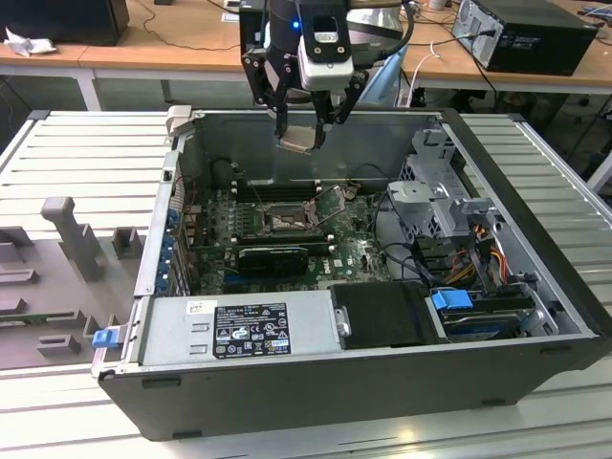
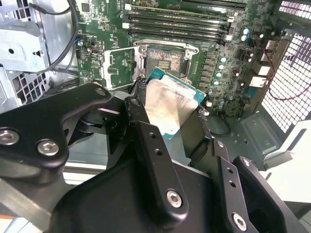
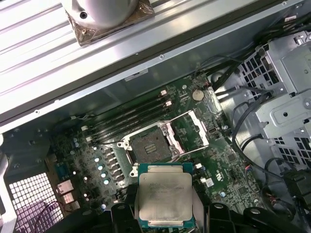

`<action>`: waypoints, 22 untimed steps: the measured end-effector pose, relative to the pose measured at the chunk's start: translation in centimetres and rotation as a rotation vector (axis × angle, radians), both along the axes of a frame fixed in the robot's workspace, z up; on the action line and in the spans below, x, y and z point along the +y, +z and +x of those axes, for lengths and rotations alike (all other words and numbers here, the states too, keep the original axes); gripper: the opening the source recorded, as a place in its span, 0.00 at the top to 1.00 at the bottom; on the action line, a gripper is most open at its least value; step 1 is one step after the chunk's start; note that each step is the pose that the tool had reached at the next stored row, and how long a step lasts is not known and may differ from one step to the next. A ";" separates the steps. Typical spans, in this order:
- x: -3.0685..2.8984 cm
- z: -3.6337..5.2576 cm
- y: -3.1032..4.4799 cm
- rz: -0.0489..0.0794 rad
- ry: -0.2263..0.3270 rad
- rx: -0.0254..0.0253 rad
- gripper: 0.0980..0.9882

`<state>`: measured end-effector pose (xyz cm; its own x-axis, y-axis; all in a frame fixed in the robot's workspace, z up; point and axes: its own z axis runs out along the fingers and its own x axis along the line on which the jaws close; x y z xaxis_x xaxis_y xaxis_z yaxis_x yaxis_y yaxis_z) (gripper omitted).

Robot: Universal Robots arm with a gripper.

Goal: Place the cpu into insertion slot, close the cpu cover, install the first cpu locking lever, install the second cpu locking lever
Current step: 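Place the cpu into insertion slot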

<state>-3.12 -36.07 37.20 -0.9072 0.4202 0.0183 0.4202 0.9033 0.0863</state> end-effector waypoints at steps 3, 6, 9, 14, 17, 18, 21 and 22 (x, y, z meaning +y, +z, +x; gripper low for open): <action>0.00 0.00 0.00 0.000 -0.009 0.0000 0.52; 0.00 0.00 -0.01 0.000 -0.016 0.0000 0.52; 0.00 0.00 -0.01 0.000 -0.023 0.0000 0.52; 0.00 0.00 -0.01 0.000 -0.039 0.0000 0.52; 0.00 0.00 -0.02 0.000 -0.051 -0.0001 0.52; 0.00 0.00 -0.02 0.000 -0.057 0.0000 0.52; 0.00 0.00 -0.03 0.000 -0.070 0.0000 0.52; 0.00 0.00 -0.03 0.000 -0.075 0.0000 0.52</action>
